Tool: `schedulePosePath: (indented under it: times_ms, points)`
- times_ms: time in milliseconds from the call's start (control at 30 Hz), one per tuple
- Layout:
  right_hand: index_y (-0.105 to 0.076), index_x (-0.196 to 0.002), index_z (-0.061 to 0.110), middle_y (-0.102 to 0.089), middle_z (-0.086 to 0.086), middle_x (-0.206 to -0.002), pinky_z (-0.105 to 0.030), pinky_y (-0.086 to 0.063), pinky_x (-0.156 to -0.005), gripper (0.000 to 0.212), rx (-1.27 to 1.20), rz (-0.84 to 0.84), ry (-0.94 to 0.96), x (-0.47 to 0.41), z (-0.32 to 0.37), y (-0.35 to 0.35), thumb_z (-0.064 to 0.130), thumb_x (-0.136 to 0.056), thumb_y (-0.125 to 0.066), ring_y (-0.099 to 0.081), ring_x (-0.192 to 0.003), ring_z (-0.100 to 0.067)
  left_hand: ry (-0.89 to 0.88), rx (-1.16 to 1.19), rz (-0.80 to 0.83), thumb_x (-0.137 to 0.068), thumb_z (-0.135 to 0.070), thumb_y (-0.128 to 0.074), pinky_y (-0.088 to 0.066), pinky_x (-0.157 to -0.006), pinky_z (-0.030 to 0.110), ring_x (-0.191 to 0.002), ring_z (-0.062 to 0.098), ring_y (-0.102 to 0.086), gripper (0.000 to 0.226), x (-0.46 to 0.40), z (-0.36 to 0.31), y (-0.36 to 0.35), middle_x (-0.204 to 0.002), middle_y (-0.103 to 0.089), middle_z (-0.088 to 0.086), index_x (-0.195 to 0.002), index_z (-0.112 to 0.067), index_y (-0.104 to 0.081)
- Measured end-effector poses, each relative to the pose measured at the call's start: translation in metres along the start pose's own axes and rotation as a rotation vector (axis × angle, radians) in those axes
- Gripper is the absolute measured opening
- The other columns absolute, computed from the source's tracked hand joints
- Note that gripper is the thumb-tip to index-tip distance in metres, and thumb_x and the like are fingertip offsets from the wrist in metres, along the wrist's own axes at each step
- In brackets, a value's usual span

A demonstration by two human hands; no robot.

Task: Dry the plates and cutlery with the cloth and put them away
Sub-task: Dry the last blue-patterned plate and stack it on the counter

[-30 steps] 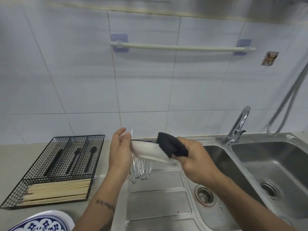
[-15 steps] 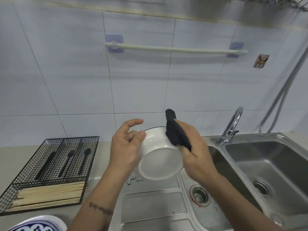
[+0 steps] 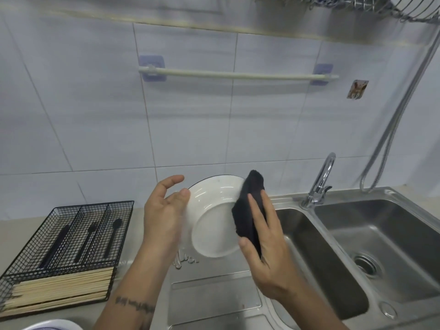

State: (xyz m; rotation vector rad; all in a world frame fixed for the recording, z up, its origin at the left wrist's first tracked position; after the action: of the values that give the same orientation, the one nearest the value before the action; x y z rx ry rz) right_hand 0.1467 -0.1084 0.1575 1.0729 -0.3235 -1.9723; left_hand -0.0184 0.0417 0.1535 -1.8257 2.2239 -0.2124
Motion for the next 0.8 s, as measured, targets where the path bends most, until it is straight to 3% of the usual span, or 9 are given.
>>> schedulePosePath:
  times_ms: [133,233,333,433,500,567,700,800]
  points:
    - [-0.026,-0.151,0.046,-0.005,0.012,-0.163,-0.054,-0.018,-0.118,0.057,-0.011,-0.1,-0.063,-0.021,0.012,0.005,0.049,-0.094,-0.035,-0.007,-0.15,-0.02,-0.014,-0.007,0.013,-0.095,-0.012,-0.063,-0.054,-0.072,0.041,-0.065,0.018,-0.064,0.031,0.002,-0.003,-0.011,-0.072,-0.072,0.0,-0.098,-0.041,-0.072]
    - [-0.036,-0.146,0.048,-0.018,0.004,-0.16,-0.055,-0.023,-0.114,0.053,0.146,-0.108,0.013,-0.041,0.029,0.01,0.047,-0.093,-0.037,-0.017,-0.146,-0.027,-0.046,-0.012,0.077,-0.092,-0.015,-0.064,-0.054,-0.069,0.042,-0.067,0.022,-0.063,0.027,0.005,-0.01,-0.023,-0.074,-0.07,0.005,-0.099,-0.041,-0.071]
    - [-0.037,-0.144,0.048,-0.026,0.005,-0.154,-0.05,-0.03,-0.111,0.053,0.189,-0.088,0.073,-0.05,0.028,0.016,0.046,-0.092,-0.04,-0.026,-0.14,-0.021,-0.031,0.036,0.081,-0.093,-0.012,-0.065,-0.057,-0.063,0.038,-0.065,0.021,-0.066,0.03,0.005,-0.012,-0.021,-0.075,-0.073,0.005,-0.098,-0.04,-0.072]
    - [-0.033,-0.145,0.049,-0.035,0.012,-0.142,-0.034,-0.039,-0.105,0.058,-0.027,-0.112,-0.008,-0.048,0.002,0.024,0.041,-0.09,-0.046,-0.039,-0.131,-0.006,0.04,0.183,0.006,-0.095,-0.011,-0.062,-0.056,-0.055,0.028,-0.063,0.013,-0.066,0.03,0.004,-0.004,-0.007,-0.076,-0.073,-0.002,-0.095,-0.039,-0.074]
    - [-0.033,-0.145,0.051,-0.042,0.013,-0.134,-0.031,-0.042,-0.103,0.06,-0.218,-0.127,-0.106,-0.045,-0.021,0.026,0.035,-0.09,-0.05,-0.045,-0.125,0.0,0.091,0.268,-0.007,-0.098,-0.013,-0.058,-0.055,-0.059,0.027,-0.068,0.011,-0.067,0.027,0.006,0.006,-0.005,-0.083,-0.075,-0.004,-0.098,-0.035,-0.072]
    - [-0.038,-0.143,0.049,-0.046,0.011,-0.13,-0.035,-0.045,-0.103,0.058,-0.281,-0.145,-0.142,-0.045,-0.033,0.032,0.032,-0.09,-0.053,-0.049,-0.123,-0.001,0.105,0.253,0.044,-0.101,-0.014,-0.055,-0.053,-0.067,0.032,-0.076,0.014,-0.066,0.025,0.009,0.012,-0.011,-0.089,-0.074,-0.003,-0.102,-0.034,-0.071]
    - [-0.044,-0.136,0.054,-0.05,0.006,-0.115,-0.009,-0.041,-0.088,0.055,-0.206,-0.118,-0.09,-0.059,-0.026,0.048,0.036,-0.086,-0.057,-0.054,-0.107,-0.002,-0.007,-0.002,0.228,-0.098,-0.008,-0.057,-0.047,-0.057,0.029,-0.063,0.011,-0.06,0.034,-0.004,-0.007,-0.025,-0.073,-0.067,-0.005,-0.112,-0.037,-0.068]
    - [-0.048,-0.135,0.051,-0.05,0.006,-0.104,-0.009,-0.039,-0.082,0.054,-0.07,-0.007,-0.007,-0.07,-0.009,0.056,0.037,-0.084,-0.059,-0.055,-0.099,-0.007,-0.017,-0.017,0.432,-0.084,-0.016,-0.068,-0.054,-0.061,0.028,-0.065,0.016,-0.064,0.04,-0.01,-0.023,-0.049,-0.074,-0.069,0.0,-0.12,-0.034,-0.067]
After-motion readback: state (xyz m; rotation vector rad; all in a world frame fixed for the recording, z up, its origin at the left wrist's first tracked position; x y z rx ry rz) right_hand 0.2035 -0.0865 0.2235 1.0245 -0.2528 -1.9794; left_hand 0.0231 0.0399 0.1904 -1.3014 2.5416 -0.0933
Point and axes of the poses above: each hand's wrist, its own x-axis away from the middle knuckle, its own y-axis out of the back of the hand, z = x × y, the point moved 10 cm from there along -x, towards the middle knuckle
